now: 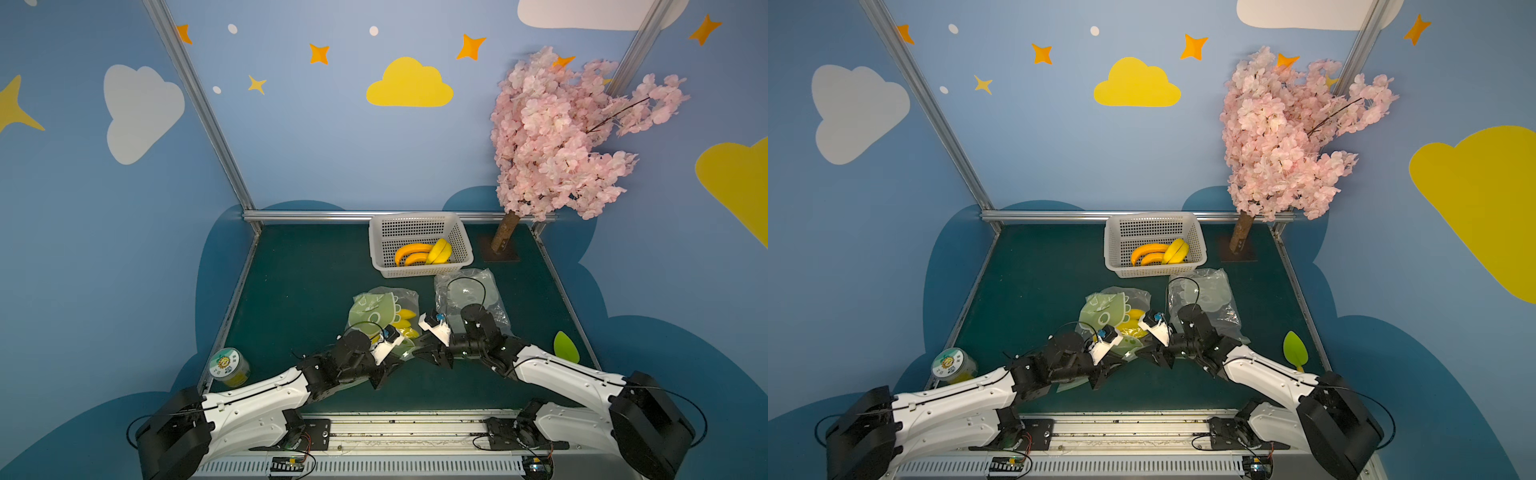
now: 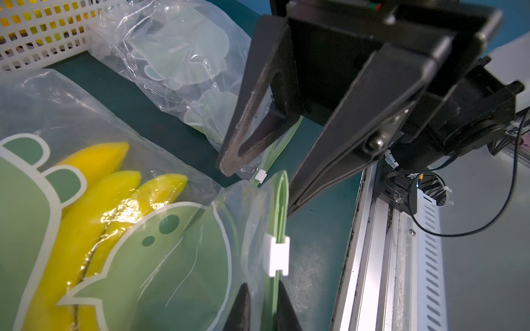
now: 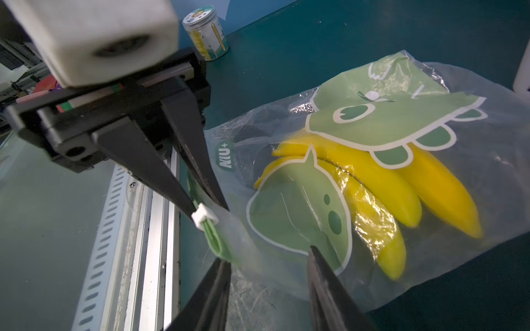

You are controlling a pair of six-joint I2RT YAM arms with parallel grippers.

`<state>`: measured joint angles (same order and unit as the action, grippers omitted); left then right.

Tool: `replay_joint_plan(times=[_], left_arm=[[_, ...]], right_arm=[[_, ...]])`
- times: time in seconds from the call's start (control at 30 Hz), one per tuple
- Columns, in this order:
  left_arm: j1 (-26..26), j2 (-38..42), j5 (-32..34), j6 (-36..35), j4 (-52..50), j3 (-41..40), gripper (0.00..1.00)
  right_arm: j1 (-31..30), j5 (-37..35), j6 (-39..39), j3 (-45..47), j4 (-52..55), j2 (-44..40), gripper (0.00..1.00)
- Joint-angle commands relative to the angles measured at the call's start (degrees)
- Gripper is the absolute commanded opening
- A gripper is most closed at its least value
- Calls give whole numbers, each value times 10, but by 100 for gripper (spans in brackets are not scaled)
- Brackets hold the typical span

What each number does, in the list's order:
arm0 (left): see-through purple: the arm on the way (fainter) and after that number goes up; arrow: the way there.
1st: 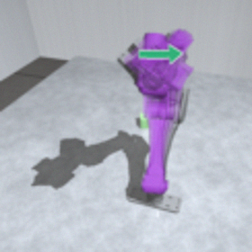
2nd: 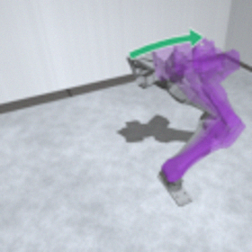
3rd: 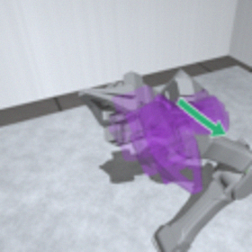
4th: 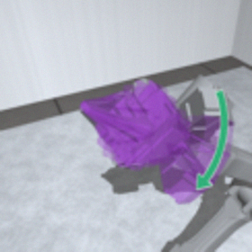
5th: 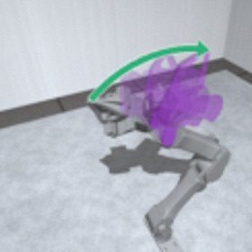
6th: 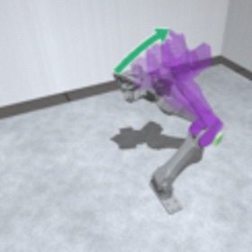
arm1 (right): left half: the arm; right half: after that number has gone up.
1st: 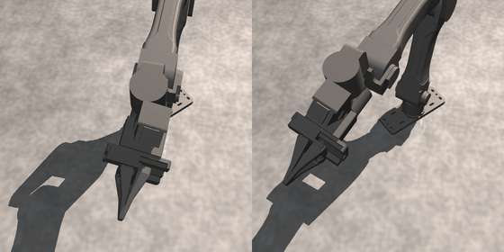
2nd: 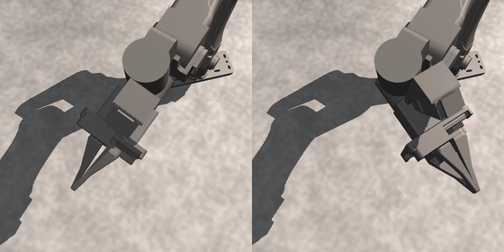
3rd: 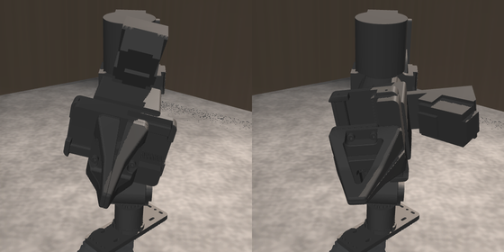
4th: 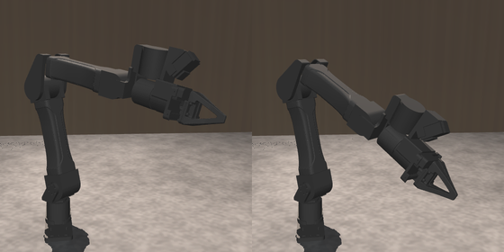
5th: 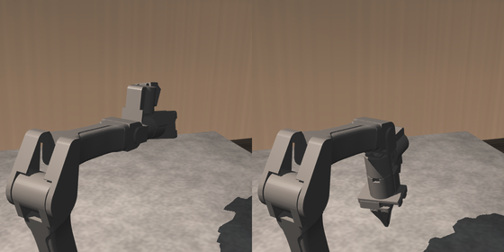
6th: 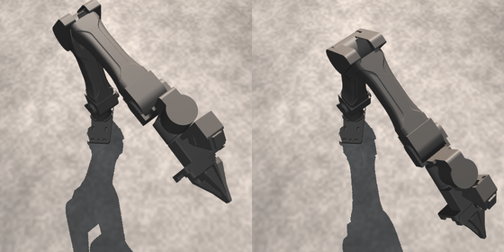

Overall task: Open the zip-top bag and take out the banana
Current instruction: Unzip the zipper on the zipper food storage bag.

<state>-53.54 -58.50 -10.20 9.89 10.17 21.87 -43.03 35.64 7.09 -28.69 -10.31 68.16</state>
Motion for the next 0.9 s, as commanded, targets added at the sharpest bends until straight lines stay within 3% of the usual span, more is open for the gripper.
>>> replay_joint_plan(times=[0.0,0.17,0.5,0.7,0.87], left_arm=[[7,3,-28,7,18,-7,17],[15,0,-28,9,20,-10,17],[24,3,-28,16,33,-18,18],[24,10,-27,18,35,-21,21],[24,20,-10,22,36,-23,39]], right_arm=[[-4,40,10,-24,-9,9,36],[-4,59,7,-27,-3,7,29],[-4,85,18,-44,37,13,0],[-5,94,17,-51,51,20,0],[-6,85,15,-47,57,12,0]])
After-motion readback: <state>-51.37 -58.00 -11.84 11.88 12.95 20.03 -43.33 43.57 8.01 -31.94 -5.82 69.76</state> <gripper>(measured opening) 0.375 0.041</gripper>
